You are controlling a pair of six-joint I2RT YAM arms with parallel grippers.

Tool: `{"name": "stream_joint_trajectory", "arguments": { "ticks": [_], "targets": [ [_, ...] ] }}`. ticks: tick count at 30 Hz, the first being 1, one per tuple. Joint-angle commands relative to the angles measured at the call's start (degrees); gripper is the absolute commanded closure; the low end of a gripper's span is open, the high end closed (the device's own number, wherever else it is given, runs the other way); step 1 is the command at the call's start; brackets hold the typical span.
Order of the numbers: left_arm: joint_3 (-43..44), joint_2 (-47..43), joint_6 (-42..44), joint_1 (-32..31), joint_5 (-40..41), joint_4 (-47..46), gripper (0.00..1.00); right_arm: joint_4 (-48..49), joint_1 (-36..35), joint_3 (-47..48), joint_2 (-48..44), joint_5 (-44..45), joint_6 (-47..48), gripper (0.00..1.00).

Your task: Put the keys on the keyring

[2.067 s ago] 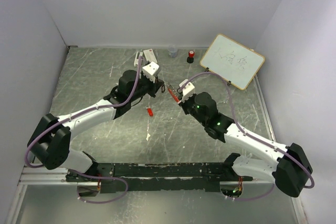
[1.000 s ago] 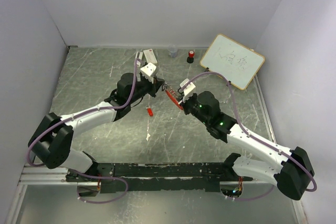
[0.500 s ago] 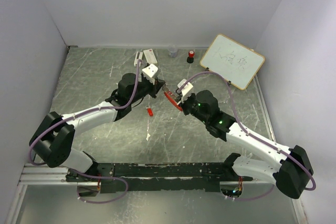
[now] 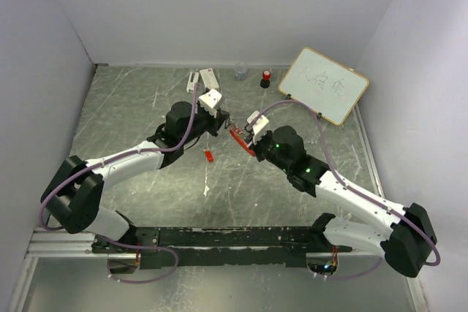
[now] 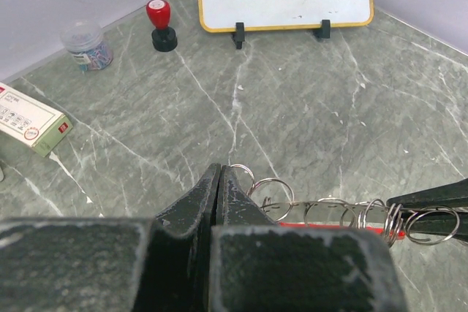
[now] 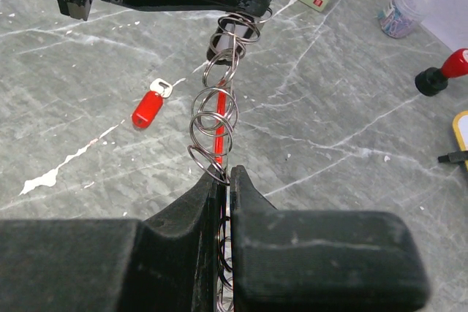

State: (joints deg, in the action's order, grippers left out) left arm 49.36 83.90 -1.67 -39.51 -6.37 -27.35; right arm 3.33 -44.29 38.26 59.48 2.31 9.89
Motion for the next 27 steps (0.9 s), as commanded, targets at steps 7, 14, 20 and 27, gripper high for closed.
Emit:
{"name": "stream_joint_trajectory", "arguments": {
  "ticks": [7,14,20,27],
  "targets": [
    [2.5,-1.4,3.0,0.5,10.3,2.9,0.93,0.2,-0.3,0.6,-3.8,2.0,-1.4,1.00],
    [3.7,-2.4,4.3,0.5,12.5,4.6,0.93,0.5,-0.3,-0.2,-3.5,3.0,-2.1,1.00],
    [4.7,-3.2,4.9,0.5,13.4,6.0,0.93,0.6,-0.3,-0.3,-2.9,4.5,-2.5,1.00],
    [5.7,-4.5,5.6,0.5,14.0,7.3,0.93,1.3,-0.2,-0.5,-1.3,6.6,-3.1,1.00]
  ]
}}
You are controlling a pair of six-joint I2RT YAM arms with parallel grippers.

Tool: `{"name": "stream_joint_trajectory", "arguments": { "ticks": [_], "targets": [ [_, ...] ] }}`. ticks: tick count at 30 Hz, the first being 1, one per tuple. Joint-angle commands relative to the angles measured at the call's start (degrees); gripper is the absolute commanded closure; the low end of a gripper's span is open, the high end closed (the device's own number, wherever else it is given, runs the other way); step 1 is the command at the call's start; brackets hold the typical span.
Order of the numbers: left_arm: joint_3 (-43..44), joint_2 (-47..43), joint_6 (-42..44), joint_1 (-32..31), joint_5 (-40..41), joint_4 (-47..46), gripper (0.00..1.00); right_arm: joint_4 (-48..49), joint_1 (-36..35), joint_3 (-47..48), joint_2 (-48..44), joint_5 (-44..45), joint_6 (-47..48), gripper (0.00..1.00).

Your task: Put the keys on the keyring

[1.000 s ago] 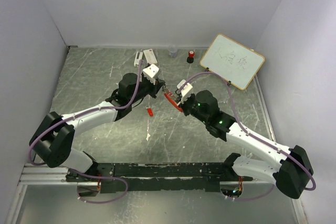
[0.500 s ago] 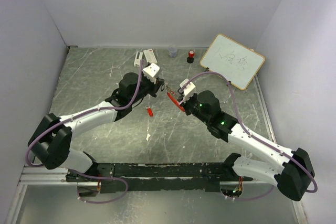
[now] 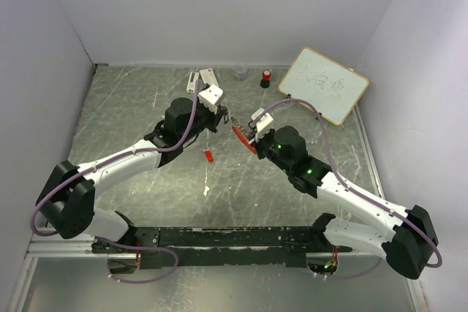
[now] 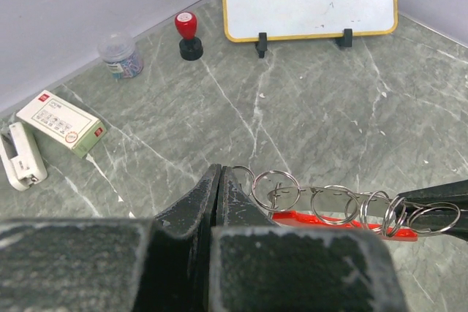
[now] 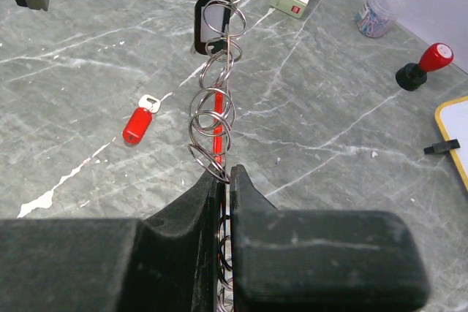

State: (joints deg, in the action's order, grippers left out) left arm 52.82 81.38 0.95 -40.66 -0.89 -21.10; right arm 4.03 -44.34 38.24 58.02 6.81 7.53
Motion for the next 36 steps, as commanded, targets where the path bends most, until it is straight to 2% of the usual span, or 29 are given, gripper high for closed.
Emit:
{"name": "stream_joint_trajectory", "arguments": {
  "ticks": [1,14,17,23,27,30,36],
  "targets": [
    [2.3,-2.1,3.1,1.6,8.6,1.2,0.93,0.7,-0.2,-0.4,0.3,2.2,-0.8,1.00],
    [5.1,-2.9,4.9,1.7,8.0,2.5,0.93,3.6,-0.2,-0.6,2.9,3.9,-1.3,1.00],
    [5.8,-2.8,5.1,1.6,7.1,2.6,0.93,4.1,-0.3,-0.7,3.5,4.5,-1.7,0.95],
    [7.1,-2.7,5.9,1.5,4.7,2.6,0.93,6.2,-0.2,-1.2,4.7,5.6,-2.2,0.92],
    [7.2,-2.9,6.8,1.2,3.6,1.8,0.93,6.9,-0.2,-1.5,5.3,6.4,-2.7,0.87],
    [7.2,-2.9,7.5,0.9,3.0,1.2,0.93,7.5,-0.2,-2.1,5.2,6.9,-2.8,0.76],
    [7.5,-2.6,8.4,0.0,2.0,0.0,0.93,8.1,-0.1,-2.7,4.8,8.1,-3.0,0.71]
  ]
}}
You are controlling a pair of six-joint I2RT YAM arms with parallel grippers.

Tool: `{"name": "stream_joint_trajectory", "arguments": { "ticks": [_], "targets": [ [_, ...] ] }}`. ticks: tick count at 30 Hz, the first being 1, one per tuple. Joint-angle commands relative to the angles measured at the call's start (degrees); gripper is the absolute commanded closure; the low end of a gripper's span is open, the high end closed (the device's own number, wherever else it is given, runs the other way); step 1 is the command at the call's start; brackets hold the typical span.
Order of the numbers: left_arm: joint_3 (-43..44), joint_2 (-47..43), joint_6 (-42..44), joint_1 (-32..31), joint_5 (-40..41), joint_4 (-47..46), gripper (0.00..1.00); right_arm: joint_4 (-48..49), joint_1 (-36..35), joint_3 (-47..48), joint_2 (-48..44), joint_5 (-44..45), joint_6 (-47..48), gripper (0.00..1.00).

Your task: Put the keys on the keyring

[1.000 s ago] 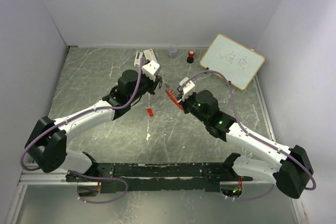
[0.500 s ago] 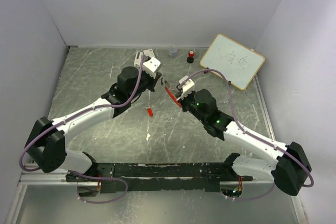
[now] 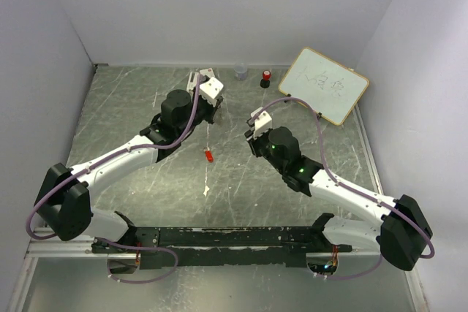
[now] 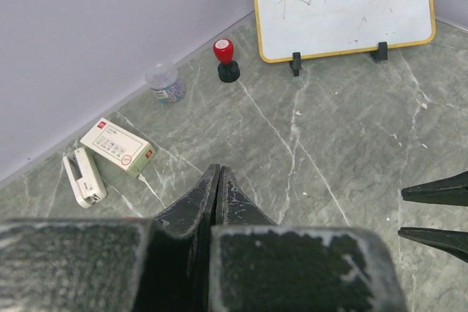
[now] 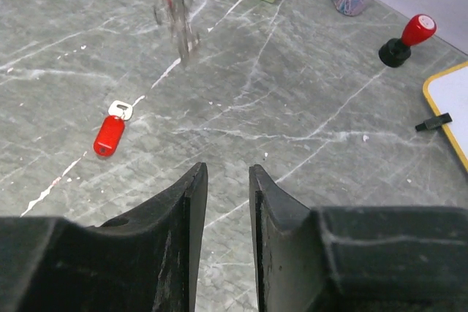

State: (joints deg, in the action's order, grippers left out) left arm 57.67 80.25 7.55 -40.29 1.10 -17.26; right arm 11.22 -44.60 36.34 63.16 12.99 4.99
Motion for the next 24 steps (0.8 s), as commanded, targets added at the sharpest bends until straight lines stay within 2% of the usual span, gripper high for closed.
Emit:
{"name": "stream_joint_trajectory", "arguments": {
  "ticks": [1,10,24],
  "targets": [
    [2.6,-1.4,2.0,-0.6,-0.2,-4.0,0.93,1.0,0.1,-1.0,-0.4,2.1,-0.5,0.69],
    [2.8,-2.4,2.7,-1.0,-2.9,-4.4,0.93,2.2,0.4,-1.8,-2.3,3.6,-1.3,0.53],
    [1.4,-5.0,1.6,-1.2,-10.4,-3.5,0.93,6.8,3.1,-2.6,-7.4,-1.6,-2.7,0.50]
  ]
}}
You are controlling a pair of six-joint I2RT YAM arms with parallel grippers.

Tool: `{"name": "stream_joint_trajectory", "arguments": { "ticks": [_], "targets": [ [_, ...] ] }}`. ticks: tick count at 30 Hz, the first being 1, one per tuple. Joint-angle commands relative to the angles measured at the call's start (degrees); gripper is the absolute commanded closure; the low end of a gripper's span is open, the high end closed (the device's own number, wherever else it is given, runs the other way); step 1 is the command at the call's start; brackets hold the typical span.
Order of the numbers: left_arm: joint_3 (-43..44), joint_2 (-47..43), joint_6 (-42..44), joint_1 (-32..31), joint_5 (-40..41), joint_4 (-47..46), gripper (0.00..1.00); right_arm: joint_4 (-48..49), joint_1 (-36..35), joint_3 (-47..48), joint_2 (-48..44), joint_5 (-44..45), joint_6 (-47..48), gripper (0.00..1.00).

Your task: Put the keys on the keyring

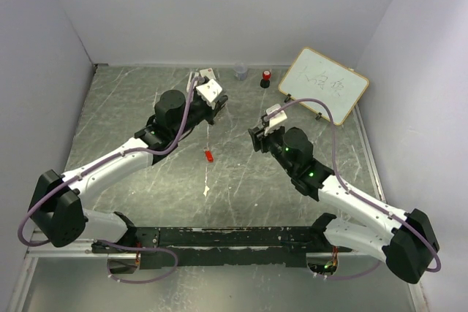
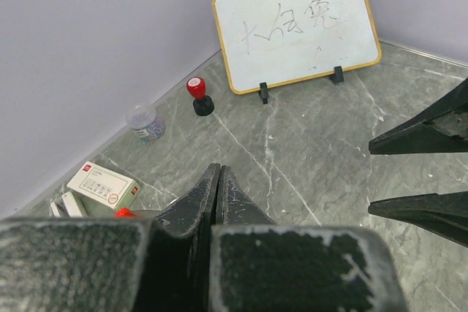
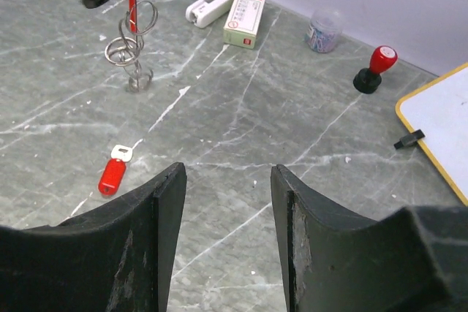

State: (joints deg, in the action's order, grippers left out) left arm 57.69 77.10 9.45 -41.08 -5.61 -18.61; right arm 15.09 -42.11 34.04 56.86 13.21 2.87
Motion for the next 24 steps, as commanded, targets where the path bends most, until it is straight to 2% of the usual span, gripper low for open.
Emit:
{"name": "stream_joint_trajectory", "arguments": {
  "ticks": [1,15,24],
  "targets": [
    [1.3,-2.0,-0.4,-0.4,-4.1,-2.2,0.93,3.1,0.7,-0.2,-1.1,-2.2,-0.5,0.50],
    [-1.1,-4.4,-1.0,-0.4,-8.6,-2.4,0.93,10.5,2.3,-1.6,-2.7,-12.8,2.3,0.54],
    [-2.1,-5.0,-1.8,-0.4,-9.0,-2.6,0.93,11.6,3.4,-0.1,-1.6,-15.3,2.2,0.54]
  ]
}}
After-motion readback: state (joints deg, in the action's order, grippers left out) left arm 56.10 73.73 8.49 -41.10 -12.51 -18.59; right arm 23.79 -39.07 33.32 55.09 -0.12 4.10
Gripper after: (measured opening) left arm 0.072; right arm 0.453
